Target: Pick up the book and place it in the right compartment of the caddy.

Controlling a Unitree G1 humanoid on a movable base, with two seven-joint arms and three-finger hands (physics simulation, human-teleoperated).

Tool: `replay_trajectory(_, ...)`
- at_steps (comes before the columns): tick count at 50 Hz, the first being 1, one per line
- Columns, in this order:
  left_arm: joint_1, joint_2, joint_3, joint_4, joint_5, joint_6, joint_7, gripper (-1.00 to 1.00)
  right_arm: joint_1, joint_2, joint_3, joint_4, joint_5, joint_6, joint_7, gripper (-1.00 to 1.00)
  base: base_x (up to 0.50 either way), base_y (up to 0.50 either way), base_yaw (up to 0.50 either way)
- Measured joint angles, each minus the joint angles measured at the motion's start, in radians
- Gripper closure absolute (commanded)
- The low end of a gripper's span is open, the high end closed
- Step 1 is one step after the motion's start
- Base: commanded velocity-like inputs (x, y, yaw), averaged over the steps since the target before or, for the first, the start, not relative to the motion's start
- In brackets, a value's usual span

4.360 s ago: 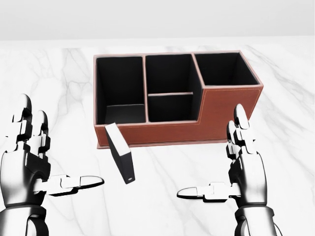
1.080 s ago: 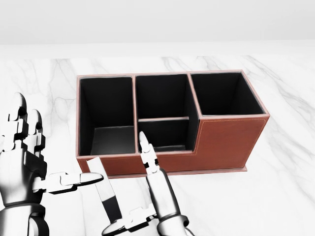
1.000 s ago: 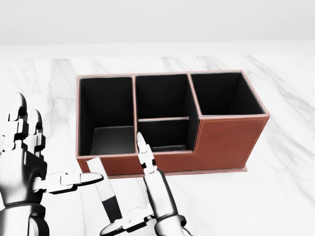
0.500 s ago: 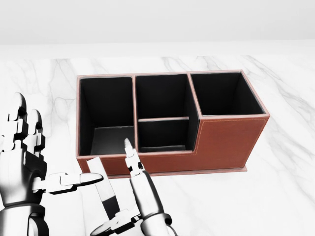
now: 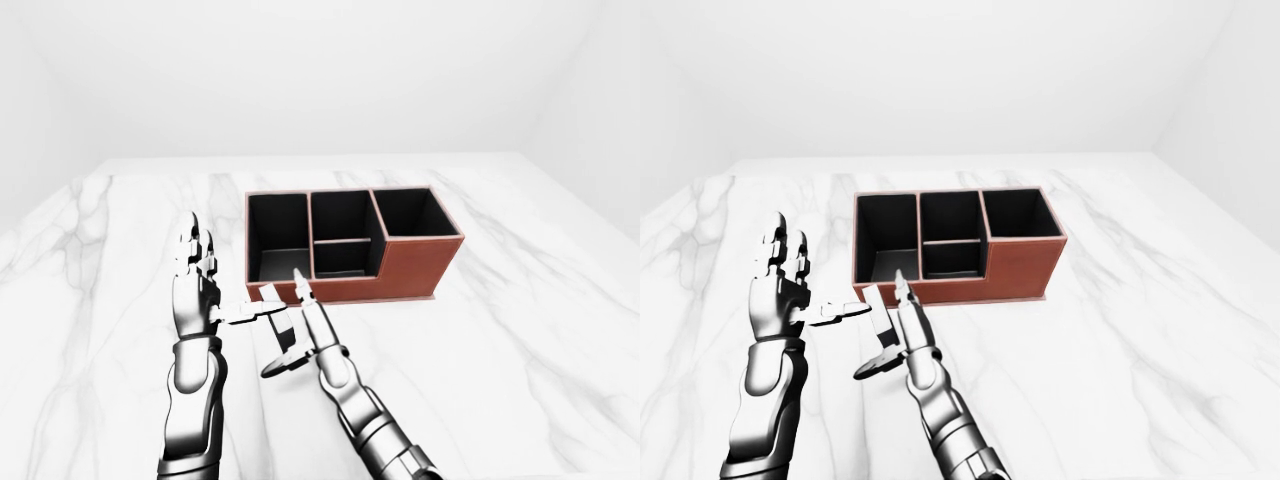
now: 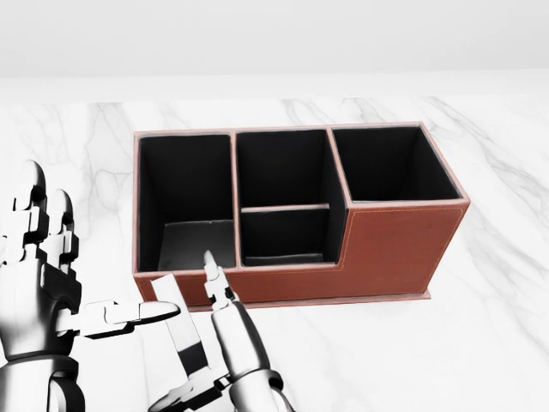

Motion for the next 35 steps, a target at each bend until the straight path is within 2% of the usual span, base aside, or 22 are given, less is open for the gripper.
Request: replay_trajectory(35, 0.0, 0.0, 0.0, -0.003, 0.0, 0.0, -0.001, -1.0, -0.086, 0.023, -0.048, 0.198, -0.031, 0.0, -0.045, -1.0, 0.0, 0.0, 0.0)
